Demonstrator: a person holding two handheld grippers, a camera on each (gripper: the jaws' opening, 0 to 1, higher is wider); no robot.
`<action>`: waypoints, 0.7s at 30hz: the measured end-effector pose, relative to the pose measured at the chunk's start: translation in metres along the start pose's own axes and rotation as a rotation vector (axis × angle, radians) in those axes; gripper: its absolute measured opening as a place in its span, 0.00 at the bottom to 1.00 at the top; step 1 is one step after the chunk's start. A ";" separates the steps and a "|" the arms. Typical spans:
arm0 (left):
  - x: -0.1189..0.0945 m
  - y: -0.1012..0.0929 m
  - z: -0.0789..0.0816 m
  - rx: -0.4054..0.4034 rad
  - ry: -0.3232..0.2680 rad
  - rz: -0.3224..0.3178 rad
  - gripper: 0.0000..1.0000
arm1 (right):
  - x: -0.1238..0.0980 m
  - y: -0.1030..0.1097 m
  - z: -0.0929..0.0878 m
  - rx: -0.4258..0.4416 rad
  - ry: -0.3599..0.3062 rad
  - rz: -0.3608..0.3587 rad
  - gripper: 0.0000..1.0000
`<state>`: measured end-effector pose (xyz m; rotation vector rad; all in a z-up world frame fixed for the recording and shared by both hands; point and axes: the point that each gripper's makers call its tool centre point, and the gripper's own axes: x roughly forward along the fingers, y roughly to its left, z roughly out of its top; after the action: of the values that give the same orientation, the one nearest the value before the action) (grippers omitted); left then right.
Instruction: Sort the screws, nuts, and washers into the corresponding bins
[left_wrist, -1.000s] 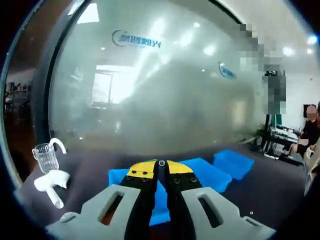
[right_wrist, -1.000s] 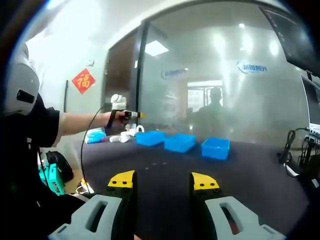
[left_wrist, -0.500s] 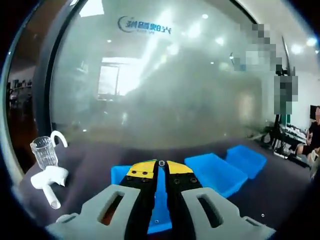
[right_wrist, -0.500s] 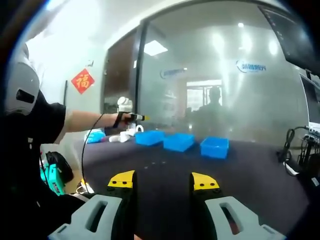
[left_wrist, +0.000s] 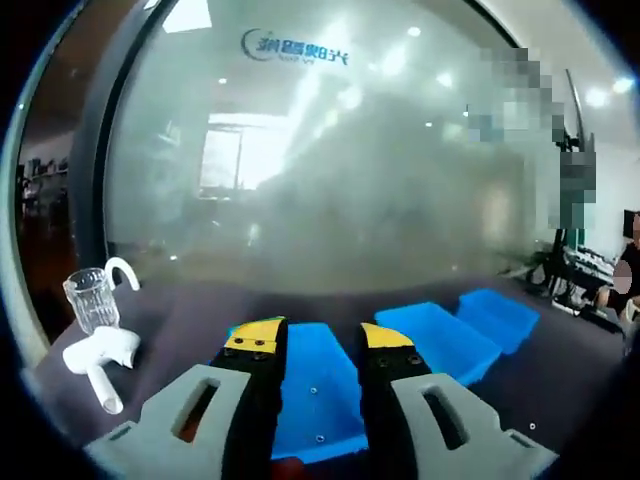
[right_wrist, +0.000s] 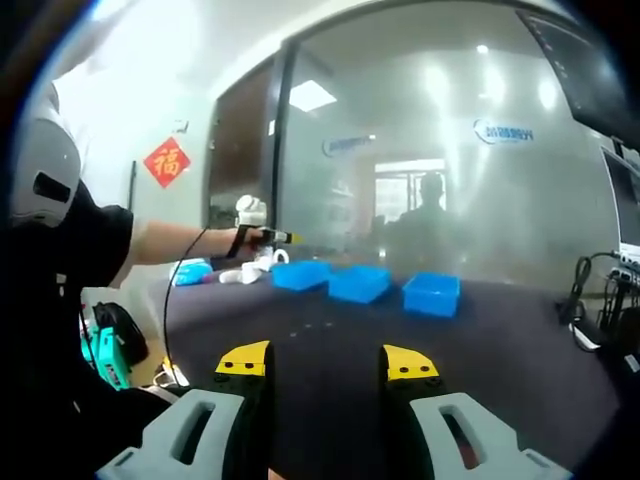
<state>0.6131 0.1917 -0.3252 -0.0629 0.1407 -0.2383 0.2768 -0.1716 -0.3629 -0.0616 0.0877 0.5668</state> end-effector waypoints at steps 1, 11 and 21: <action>-0.002 -0.001 -0.001 0.017 0.002 0.001 0.28 | 0.000 0.000 0.000 -0.001 -0.001 0.002 0.37; -0.038 -0.019 -0.007 0.032 -0.014 -0.047 0.41 | 0.005 0.001 0.001 0.006 -0.012 0.012 0.38; -0.107 -0.058 -0.019 0.060 -0.057 -0.172 0.42 | 0.009 0.002 0.001 0.009 -0.015 0.019 0.38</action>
<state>0.4936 0.1606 -0.3253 -0.0223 0.0713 -0.4118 0.2831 -0.1650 -0.3634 -0.0483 0.0763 0.5855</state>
